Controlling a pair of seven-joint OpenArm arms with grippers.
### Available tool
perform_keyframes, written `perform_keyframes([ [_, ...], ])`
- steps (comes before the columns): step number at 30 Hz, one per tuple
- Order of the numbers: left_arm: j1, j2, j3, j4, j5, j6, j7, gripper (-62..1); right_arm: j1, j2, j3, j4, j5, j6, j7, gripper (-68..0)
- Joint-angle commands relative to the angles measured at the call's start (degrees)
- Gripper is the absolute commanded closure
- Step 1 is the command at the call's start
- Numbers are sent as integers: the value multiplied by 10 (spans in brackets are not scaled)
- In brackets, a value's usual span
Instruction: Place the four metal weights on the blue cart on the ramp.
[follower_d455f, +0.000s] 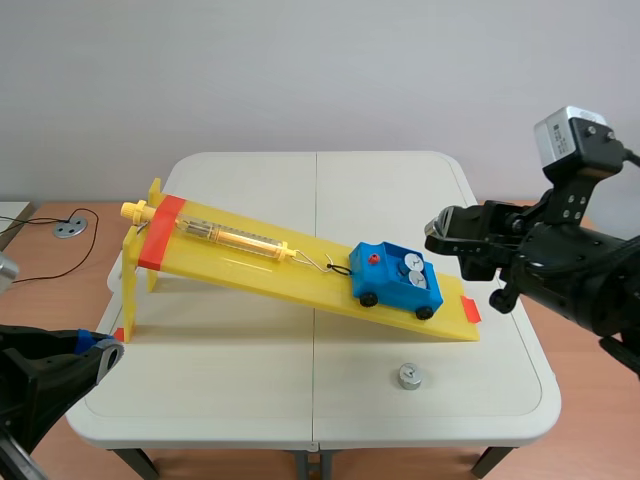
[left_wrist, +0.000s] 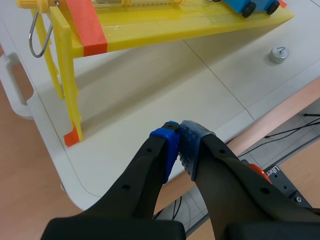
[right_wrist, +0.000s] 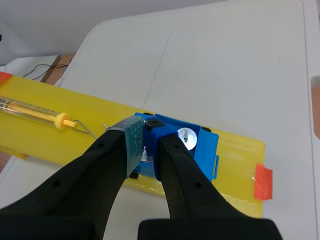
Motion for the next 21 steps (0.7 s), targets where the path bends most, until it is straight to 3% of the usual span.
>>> perform_keyframes([
  [1,-8,12,-9,44,-44,-25,-55,-27,58,6,-10,5,39,9,71,-6],
  [21,-8,12,-9,44,-44,-25,-55,-27,176,-23,-10,-154,38,10,77,-6],
])
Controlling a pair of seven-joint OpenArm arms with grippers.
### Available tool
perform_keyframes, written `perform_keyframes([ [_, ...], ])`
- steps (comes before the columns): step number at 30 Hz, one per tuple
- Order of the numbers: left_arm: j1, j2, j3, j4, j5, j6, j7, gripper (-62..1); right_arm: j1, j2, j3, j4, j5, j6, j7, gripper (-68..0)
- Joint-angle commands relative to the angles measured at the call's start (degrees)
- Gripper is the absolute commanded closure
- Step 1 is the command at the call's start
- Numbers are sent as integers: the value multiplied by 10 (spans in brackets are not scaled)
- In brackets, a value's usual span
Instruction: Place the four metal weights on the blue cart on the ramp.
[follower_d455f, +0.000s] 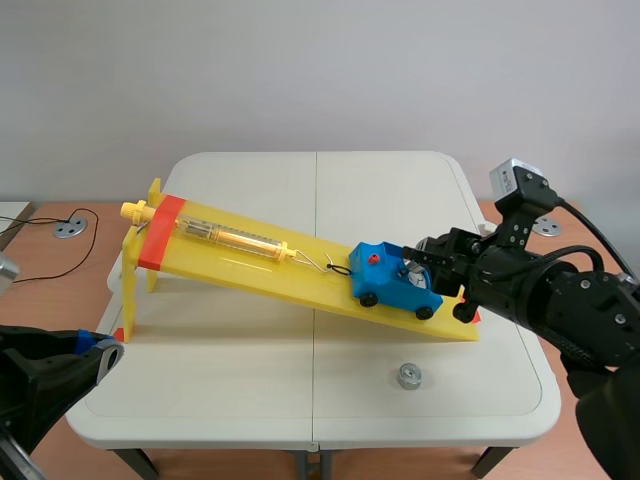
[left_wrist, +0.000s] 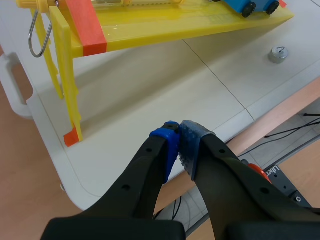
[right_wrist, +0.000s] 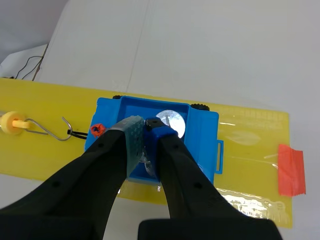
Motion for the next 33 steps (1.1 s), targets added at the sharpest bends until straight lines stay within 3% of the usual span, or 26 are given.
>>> perform_keyframes([
  [1,-8,12,-9,44,-44,-25,-55,-27,68,-6,-10,44,39,12,83,-6],
  [26,-8,12,-9,44,-44,-25,-55,-27,114,-19,-10,-16,34,11,106,-11],
  [33,-8,12,-9,44,-44,-26,-55,-27,119,-19,-10,-16,32,13,107,-156],
])
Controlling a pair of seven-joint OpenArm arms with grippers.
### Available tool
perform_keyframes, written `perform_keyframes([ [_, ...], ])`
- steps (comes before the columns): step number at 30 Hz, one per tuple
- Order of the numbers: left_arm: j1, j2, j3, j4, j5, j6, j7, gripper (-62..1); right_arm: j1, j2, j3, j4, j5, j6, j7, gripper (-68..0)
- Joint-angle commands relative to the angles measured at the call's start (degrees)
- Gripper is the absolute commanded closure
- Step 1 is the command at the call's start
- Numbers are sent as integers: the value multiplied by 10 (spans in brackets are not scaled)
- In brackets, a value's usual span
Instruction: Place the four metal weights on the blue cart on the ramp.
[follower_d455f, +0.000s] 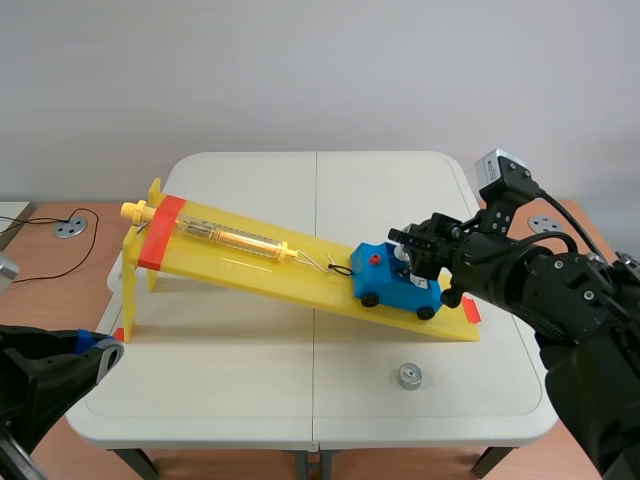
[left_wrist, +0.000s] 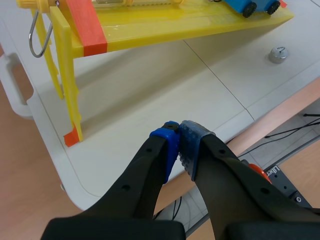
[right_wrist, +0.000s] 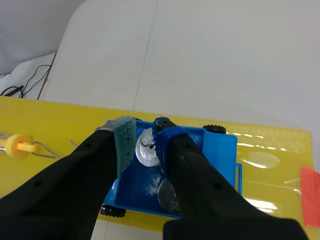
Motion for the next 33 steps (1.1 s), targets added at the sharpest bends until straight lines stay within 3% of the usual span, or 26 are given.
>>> perform_keyframes([
  [1,-8,12,-9,44,-44,-26,-55,-27,72,-1,-10,31,36,22,106,-173],
  [6,-8,12,-9,44,-44,-26,-55,-27,73,-1,-8,35,36,84,123,-236],
  [13,-8,12,-9,44,-44,-25,-55,-27,54,20,32,98,37,193,104,-236],
  [26,-8,12,-9,44,-44,-25,-55,-27,-107,163,55,249,36,198,72,-235],
  [33,-8,12,-9,44,-44,-25,-55,-27,-205,193,71,290,16,198,63,-236],
])
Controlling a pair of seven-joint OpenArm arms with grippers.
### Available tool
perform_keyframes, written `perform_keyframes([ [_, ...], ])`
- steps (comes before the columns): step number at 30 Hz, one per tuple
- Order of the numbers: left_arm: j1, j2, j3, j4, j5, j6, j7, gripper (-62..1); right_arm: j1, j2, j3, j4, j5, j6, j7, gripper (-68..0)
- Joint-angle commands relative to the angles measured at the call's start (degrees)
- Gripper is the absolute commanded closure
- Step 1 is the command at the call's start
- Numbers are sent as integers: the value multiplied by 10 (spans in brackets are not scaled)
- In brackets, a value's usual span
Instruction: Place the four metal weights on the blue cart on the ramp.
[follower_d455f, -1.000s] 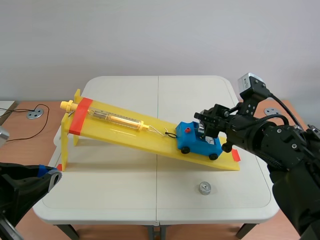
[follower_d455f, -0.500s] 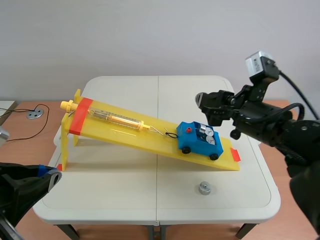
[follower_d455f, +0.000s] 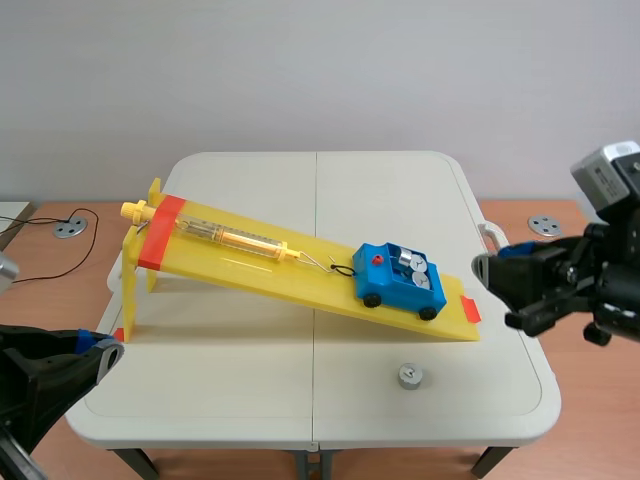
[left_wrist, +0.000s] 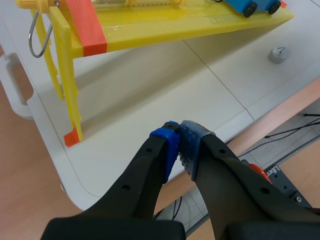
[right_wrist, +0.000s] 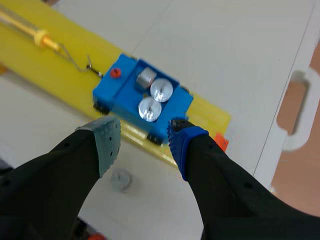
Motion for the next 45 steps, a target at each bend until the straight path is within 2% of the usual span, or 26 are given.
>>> perform_keyframes([
  [1,-8,12,-9,44,-44,-25,-55,-27,-1,22,29,60,13,28,55,-236],
  [3,-8,12,-9,44,-44,-25,-55,-27,-18,25,31,60,4,28,56,-236],
  [9,-8,12,-9,44,-44,-26,-55,-27,-32,14,22,57,-65,26,68,-236],
  [19,-8,12,-9,44,-44,-25,-55,-27,-14,-28,-54,31,-163,-61,120,-236],
  [28,-8,12,-9,44,-44,-25,-55,-27,29,-62,-108,-50,-209,-102,163,-236],
  [31,-8,12,-9,44,-44,-25,-55,-27,42,-69,-121,-72,-237,-111,176,-236],
  [35,-8,12,-9,44,-44,-25,-55,-27,55,-71,-141,-82,-259,-145,183,-235],
  [39,-8,12,-9,44,-44,-25,-55,-27,67,-71,-164,-91,-277,-168,184,-235],
  [45,-8,12,-9,44,-44,-25,-55,-27,88,-80,-190,-129,-292,-181,192,-235],
])
